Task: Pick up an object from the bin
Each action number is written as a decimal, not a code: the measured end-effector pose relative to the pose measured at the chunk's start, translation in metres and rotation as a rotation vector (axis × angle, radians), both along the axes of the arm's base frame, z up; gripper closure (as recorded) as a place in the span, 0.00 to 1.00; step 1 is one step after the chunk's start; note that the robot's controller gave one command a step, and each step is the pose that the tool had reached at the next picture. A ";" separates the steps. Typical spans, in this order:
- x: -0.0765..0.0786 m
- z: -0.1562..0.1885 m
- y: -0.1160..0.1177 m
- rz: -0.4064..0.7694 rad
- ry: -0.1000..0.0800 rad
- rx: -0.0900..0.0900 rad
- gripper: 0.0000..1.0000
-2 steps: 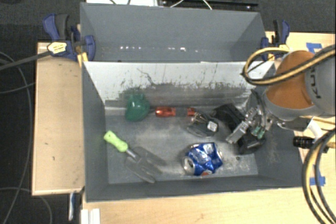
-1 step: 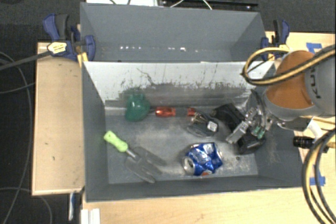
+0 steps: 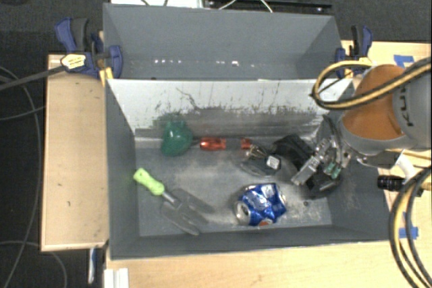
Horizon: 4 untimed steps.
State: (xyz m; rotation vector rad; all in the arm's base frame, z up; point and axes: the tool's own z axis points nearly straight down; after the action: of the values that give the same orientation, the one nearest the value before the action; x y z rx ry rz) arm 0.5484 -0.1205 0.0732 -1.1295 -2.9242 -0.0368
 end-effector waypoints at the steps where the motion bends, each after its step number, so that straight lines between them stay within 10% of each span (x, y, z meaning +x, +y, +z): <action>1: -0.003 0.011 -0.001 0.001 0.009 -0.001 1.00; 4: -0.002 0.054 -0.002 0.005 0.006 -0.003 1.00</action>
Offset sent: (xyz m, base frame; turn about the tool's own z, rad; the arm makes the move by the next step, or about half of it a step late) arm 0.0000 0.0000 0.0563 0.0000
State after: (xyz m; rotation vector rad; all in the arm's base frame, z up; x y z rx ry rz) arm 0.5459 -0.1226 0.1277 -1.1214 -2.9230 -0.0294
